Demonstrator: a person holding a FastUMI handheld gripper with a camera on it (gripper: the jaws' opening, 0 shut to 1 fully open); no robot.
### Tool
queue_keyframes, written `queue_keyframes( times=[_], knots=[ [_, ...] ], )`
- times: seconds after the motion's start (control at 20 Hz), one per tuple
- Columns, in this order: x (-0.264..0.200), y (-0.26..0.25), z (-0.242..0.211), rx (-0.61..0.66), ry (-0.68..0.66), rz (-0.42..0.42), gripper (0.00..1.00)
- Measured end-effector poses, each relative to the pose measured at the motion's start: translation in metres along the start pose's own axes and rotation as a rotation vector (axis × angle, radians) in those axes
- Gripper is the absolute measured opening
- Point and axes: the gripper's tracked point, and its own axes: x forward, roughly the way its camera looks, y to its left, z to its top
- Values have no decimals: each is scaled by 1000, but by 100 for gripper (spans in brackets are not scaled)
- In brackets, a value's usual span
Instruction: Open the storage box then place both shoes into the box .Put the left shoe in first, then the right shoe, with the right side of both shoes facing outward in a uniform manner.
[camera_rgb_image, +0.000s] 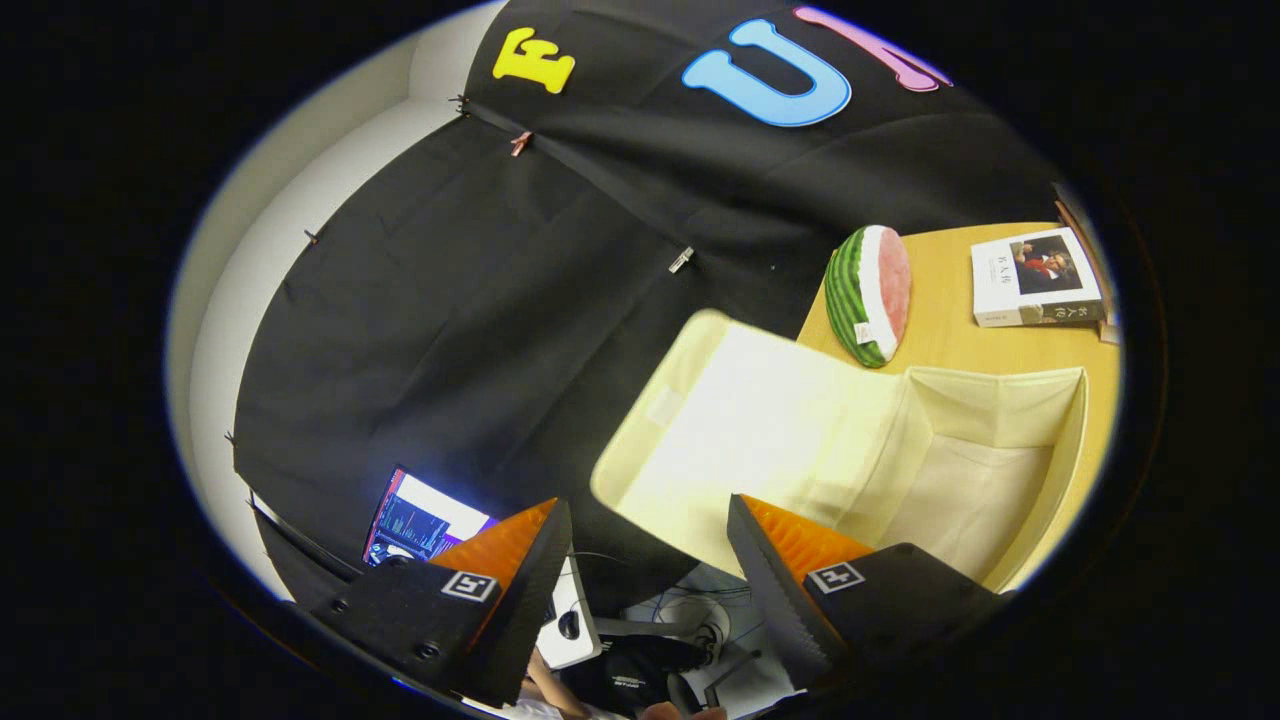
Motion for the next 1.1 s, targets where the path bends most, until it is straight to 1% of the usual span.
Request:
queue_keyframes(
  times=[0.1, 0.2, 0.3, 0.4, 0.65, 0.85, 0.95, 1.0, 1.05, 1.1],
  knots=[
    [-25, -8, 2, -40, -38, -22, 97],
    [-57, -31, 3, -96, -74, -94, 97],
    [-95, -62, -3, -143, -106, -194, 97],
    [-136, -95, -16, -160, -116, -303, 97],
    [-233, -190, -49, -198, -99, -613, 96],
    [-285, -265, -84, -219, -48, -815, 96],
    [-299, -294, -97, -214, -14, -882, 93],
    [-305, -307, -102, -215, -2, -914, 87],
    [-310, -321, -108, -216, 14, -945, 84],
    [-315, -334, -112, -216, 36, -968, 79]
  ],
)
